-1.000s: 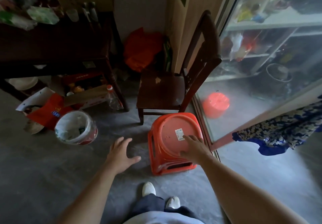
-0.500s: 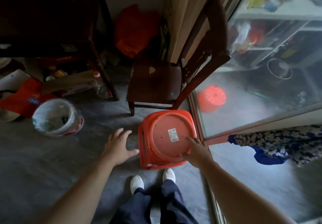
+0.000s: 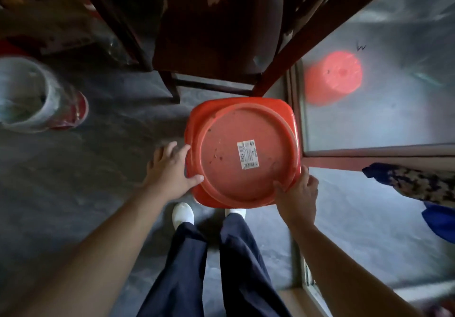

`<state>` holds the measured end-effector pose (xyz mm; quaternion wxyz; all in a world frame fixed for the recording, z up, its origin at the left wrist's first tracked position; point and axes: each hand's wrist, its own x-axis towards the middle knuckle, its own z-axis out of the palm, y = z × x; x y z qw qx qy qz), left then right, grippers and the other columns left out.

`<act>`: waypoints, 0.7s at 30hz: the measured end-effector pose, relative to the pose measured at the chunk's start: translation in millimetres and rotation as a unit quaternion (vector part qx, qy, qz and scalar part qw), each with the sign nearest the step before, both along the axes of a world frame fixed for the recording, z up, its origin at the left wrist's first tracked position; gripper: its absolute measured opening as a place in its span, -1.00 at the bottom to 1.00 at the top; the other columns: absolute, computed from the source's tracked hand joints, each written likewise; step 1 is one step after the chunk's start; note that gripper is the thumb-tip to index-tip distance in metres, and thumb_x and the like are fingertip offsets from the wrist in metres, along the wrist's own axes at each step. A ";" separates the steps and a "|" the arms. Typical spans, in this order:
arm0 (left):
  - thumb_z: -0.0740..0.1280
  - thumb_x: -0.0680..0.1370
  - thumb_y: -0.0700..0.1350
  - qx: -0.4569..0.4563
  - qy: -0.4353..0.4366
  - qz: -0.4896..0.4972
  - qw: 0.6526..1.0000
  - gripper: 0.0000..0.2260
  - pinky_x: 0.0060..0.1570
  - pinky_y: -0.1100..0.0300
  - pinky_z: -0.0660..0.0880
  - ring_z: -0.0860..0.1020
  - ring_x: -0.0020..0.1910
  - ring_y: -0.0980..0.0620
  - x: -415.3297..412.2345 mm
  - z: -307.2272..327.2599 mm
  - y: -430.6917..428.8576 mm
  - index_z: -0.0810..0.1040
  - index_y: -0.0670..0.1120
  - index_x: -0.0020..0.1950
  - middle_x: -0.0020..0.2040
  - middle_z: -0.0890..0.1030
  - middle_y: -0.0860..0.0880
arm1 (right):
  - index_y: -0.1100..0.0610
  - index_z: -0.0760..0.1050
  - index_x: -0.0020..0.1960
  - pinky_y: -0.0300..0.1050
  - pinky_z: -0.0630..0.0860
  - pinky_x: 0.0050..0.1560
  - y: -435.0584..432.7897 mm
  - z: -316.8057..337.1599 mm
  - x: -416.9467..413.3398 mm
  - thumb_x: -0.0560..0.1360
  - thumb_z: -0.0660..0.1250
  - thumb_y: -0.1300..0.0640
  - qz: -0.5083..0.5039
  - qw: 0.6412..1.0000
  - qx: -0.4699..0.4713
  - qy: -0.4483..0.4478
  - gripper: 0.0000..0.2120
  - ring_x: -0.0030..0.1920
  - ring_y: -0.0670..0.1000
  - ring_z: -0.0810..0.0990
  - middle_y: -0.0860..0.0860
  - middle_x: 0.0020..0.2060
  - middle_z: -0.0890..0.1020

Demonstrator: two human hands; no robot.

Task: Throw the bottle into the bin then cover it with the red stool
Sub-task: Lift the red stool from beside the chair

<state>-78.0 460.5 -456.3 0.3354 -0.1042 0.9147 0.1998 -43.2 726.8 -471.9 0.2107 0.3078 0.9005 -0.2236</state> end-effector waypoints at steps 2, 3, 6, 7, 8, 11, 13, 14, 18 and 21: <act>0.44 0.36 0.20 -0.002 0.005 0.011 1.000 -0.19 0.39 -0.18 0.21 0.14 0.47 -0.19 -2.4 -10.3 8.6 0.15 0.02 0.50 0.52 0.15 -0.08 | 0.12 0.19 0.47 0.21 0.48 0.16 3.1 -7.3 2.0 0.45 0.36 -0.04 -0.031 1.000 -0.003 0.002 -0.33 0.30 0.24 0.41 0.19 0.33 0.37; 0.44 0.36 0.19 -0.004 0.009 0.017 1.000 -0.18 0.38 -0.19 0.21 0.16 0.47 -0.19 -3.1 -13.3 12.2 0.14 0.01 0.50 0.51 0.17 -0.09 | 0.13 0.23 0.43 0.18 0.50 0.12 4.4 -10.7 2.9 0.46 0.34 -0.05 -0.037 0.999 -0.005 0.000 -0.38 0.27 0.23 0.44 0.17 0.30 0.39; 0.46 0.35 0.18 -0.015 0.021 0.034 0.999 -0.18 0.36 -0.20 0.24 0.19 0.46 -0.20 -3.2 -16.8 19.8 0.15 -0.01 0.48 0.48 0.23 -0.11 | 0.16 0.35 0.30 0.09 0.51 0.05 6.6 -16.7 2.8 0.48 0.33 -0.04 -0.053 0.998 -0.021 -0.006 -0.52 0.21 0.19 0.47 0.15 0.24 0.41; 0.47 0.34 0.17 -0.017 0.024 0.040 0.999 -0.18 0.36 -0.21 0.24 0.20 0.45 -0.20 -3.1 -17.4 21.5 0.16 -0.02 0.47 0.47 0.26 -0.12 | 0.16 0.37 0.27 0.07 0.51 0.04 7.3 -18.2 1.8 0.49 0.34 -0.05 -0.058 0.998 -0.020 -0.007 -0.55 0.20 0.19 0.47 0.15 0.24 0.41; 0.47 0.34 0.17 -0.017 0.024 0.046 0.999 -0.18 0.36 -0.21 0.25 0.21 0.45 -0.20 -3.2 -17.9 22.7 0.17 -0.02 0.46 0.46 0.27 -0.12 | 0.17 0.37 0.24 0.08 0.52 0.03 7.7 -19.4 0.3 0.48 0.34 -0.06 -0.062 0.998 -0.016 -0.008 -0.56 0.20 0.19 0.47 0.15 0.23 0.41; 0.47 0.34 0.17 -0.010 0.019 0.052 0.998 -0.20 0.37 -0.23 0.26 0.22 0.44 -0.22 -4.8 -18.8 26.2 0.20 -0.03 0.45 0.44 0.30 -0.14 | 0.16 0.40 0.16 0.06 0.53 -0.02 8.7 -25.0 -3.6 0.47 0.34 -0.10 -0.086 0.996 -0.004 -0.010 -0.59 0.17 0.19 0.50 0.15 0.19 0.43; 0.48 0.34 0.17 -0.007 0.023 0.054 0.998 -0.22 0.37 -0.24 0.26 0.23 0.43 -0.22 -6.4 -19.2 28.4 0.22 -0.04 0.44 0.43 0.32 -0.14 | 0.15 0.44 0.10 0.00 0.49 -0.07 9.3 -29.1 -5.0 0.46 0.33 -0.10 -0.103 0.995 -0.001 -0.004 -0.63 0.13 0.16 0.51 0.14 0.15 0.45; 0.48 0.33 0.17 -0.005 0.027 0.057 0.998 -0.21 0.37 -0.24 0.26 0.23 0.43 -0.22 -7.2 -19.3 28.8 0.22 -0.04 0.44 0.43 0.32 -0.14 | 0.16 0.46 0.07 -0.02 0.47 -0.08 9.1 -30.0 -5.9 0.46 0.33 -0.08 -0.111 0.994 0.000 0.004 -0.66 0.11 0.15 0.51 0.13 0.13 0.47; 0.50 0.29 0.20 -0.001 0.027 0.064 0.998 -0.13 0.38 -0.22 0.25 0.20 0.46 -0.22 -8.5 -19.8 26.6 0.19 -0.03 0.47 0.46 0.29 -0.13 | 0.19 0.50 -0.01 -0.07 0.42 -0.08 6.8 -28.3 -7.2 0.46 0.33 0.04 -0.153 0.987 -0.007 0.040 -0.78 0.02 0.08 0.49 0.10 0.04 0.49; 0.51 0.24 0.24 -0.007 0.030 0.062 0.998 -0.07 0.38 -0.22 0.26 0.20 0.46 -0.22 -7.8 -19.3 22.0 0.17 -0.01 0.48 0.47 0.28 -0.12 | 0.15 0.49 -0.05 -0.03 0.56 -0.12 7.6 -22.9 -8.5 0.45 0.31 0.10 -0.193 0.978 -0.029 0.073 -0.86 -0.14 0.04 0.57 0.05 -0.11 0.57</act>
